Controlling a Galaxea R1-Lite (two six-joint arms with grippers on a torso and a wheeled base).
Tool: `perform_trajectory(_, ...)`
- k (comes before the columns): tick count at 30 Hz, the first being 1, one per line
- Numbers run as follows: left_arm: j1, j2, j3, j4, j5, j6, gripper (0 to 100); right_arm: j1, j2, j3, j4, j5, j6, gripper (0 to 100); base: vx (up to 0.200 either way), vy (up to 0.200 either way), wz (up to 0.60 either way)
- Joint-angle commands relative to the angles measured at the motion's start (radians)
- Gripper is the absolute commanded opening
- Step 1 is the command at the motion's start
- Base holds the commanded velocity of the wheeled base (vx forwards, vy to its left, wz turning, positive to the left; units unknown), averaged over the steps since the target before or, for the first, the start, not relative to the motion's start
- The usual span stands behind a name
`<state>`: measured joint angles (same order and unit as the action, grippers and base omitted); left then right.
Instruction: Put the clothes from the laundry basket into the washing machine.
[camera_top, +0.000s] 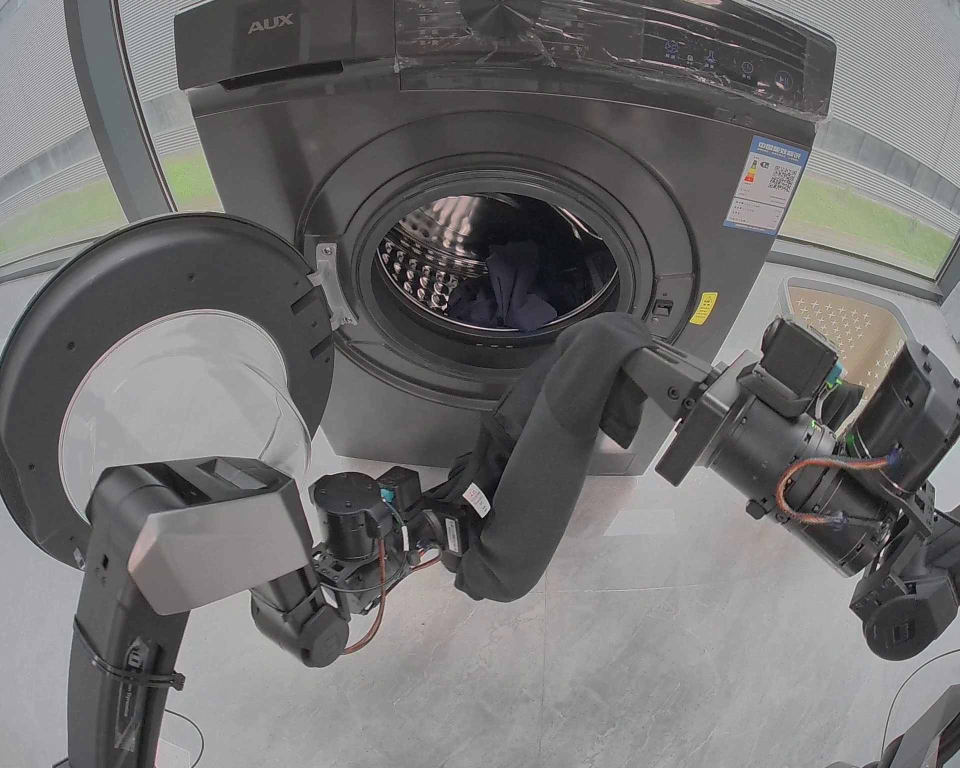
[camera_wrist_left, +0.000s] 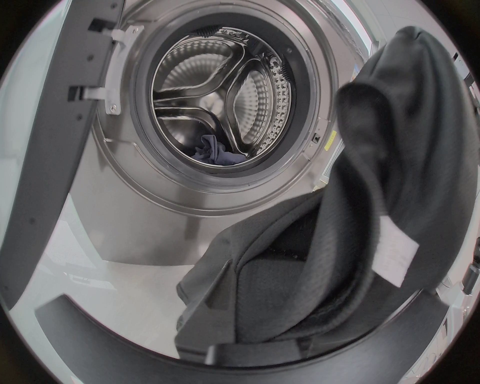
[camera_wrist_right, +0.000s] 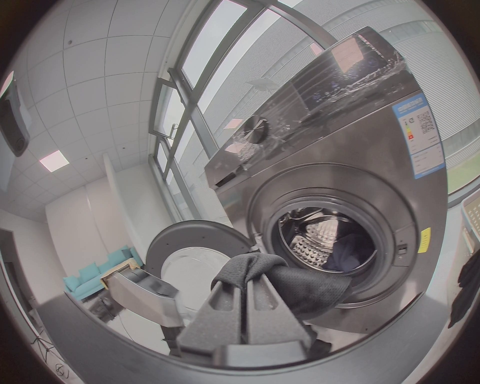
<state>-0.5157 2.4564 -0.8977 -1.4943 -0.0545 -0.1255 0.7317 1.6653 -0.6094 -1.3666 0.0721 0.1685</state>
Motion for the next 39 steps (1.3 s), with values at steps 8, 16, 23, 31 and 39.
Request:
perform_trajectory(8,0.019,-0.422,0.395,-0.054,-0.005,0.037,0,-0.153,-0.006,0.023,-0.003,-0.011,0.003,0,0.0,0.0,0.0)
perform_trajectory(16,0.01,-0.462,0.459,-0.054,-0.016,0.044,0,-0.15,-0.006,0.043,-0.049,-0.011,0.002,0,0.0,0.0,0.0)
perform_trajectory(23,-0.026,-0.254,0.419,-0.055,-0.016,0.044,0,-0.095,-0.001,0.028,-0.08,0.0,0.002,0,0.0,0.0,0.0)
perform_trajectory(31,-0.017,-0.134,0.279,-0.054,-0.016,0.037,100,-0.044,-0.001,0.003,-0.077,0.0,0.0,0,0.0,0.0,0.0)
perform_trajectory(39,-0.013,0.001,0.146,-0.05,-0.013,0.032,100,0.002,-0.004,-0.012,-0.066,0.0,0.0,0,0.0,0.0,0.0)
